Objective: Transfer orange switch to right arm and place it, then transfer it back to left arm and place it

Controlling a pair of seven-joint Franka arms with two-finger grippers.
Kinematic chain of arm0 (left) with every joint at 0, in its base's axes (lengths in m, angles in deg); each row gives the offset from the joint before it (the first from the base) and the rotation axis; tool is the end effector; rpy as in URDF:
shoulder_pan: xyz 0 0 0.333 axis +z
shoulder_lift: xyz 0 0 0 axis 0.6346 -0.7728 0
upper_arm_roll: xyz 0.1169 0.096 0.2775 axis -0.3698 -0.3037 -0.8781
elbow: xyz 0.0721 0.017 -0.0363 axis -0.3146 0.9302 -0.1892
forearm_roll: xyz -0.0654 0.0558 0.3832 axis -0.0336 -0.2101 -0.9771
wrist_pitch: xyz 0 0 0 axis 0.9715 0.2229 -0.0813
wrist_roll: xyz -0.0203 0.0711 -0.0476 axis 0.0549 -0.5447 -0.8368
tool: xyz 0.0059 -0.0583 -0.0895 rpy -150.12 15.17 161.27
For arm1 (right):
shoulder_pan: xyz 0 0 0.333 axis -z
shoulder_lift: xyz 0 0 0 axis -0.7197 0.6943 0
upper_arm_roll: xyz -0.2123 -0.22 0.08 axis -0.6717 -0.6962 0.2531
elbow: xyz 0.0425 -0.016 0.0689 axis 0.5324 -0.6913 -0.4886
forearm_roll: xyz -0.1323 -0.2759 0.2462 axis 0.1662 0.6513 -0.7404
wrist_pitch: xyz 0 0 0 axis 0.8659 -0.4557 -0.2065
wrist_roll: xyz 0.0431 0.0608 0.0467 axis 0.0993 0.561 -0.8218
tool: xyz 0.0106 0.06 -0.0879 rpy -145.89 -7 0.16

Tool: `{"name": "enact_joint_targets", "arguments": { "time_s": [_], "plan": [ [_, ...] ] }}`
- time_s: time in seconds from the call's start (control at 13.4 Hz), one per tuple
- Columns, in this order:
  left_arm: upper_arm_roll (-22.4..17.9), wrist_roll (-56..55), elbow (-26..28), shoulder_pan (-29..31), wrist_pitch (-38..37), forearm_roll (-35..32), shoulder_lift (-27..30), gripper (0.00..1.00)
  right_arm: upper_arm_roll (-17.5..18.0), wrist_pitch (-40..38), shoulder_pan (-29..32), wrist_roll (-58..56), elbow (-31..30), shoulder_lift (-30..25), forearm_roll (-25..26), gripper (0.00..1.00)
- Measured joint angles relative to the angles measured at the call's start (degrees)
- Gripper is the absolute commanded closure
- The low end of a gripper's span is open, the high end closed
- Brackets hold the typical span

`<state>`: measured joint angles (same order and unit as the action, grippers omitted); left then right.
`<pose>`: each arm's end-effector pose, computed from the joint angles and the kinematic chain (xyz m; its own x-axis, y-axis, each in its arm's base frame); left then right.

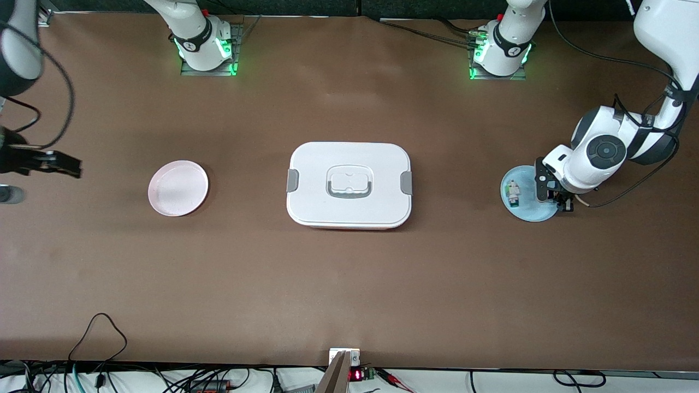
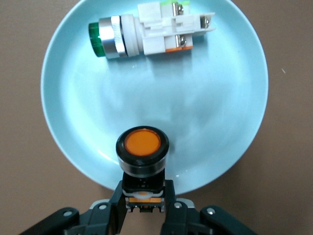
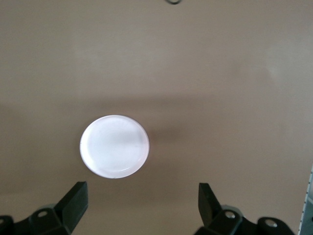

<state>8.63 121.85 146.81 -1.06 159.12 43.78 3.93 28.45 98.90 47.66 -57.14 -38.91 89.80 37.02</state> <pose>0.5368 0.0584 0.2025 -0.0731 -0.9711 -0.2271 -0.9955 0.0572 0.0762 0.6273 -0.0512 0.5591 0.9968 -0.0456 -0.0651 -0.0354 -0.9879 0.1510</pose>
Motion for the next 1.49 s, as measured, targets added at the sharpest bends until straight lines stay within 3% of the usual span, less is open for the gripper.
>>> {"name": "enact_joint_targets", "arguments": {
  "time_s": [0.15,0.22,0.3,0.67,0.97,1.49],
  "plan": [
    [0.03,-0.76,0.17,0.02,0.14,-0.04,-0.97,0.96,-1.05,-0.21,0.66,0.00,-0.17,-0.24,-1.40,0.00],
    [0.06,-1.33,0.34,0.01,0.16,-0.12,-1.32,0.69,-1.24,-0.24,1.41,-0.03,-0.83,-0.54,-2.91,0.00],
    [0.09,-1.69,0.43,0.01,0.19,-0.39,-1.57,0.01,-1.30,-0.14,2.29,-0.21,-2.01,-0.94,-4.45,0.00],
    [0.43,-2.16,0.40,-0.01,0.21,-0.88,-1.63,0.00,-1.18,7.06,3.18,-0.43,-12.67,-6.46,-5.65,0.00],
    [0.82,-3.03,-1.64,-0.01,-2.58,-0.55,-1.07,0.00,-0.55,4.40,2.86,-0.51,-13.41,-9.69,-5.65,0.00],
    [6.28,-7.40,-16.97,-0.04,-22.43,17.58,1.89,0.00,-0.61,4.62,2.81,-0.49,-13.49,-10.20,-5.65,0.00]
  ]
}}
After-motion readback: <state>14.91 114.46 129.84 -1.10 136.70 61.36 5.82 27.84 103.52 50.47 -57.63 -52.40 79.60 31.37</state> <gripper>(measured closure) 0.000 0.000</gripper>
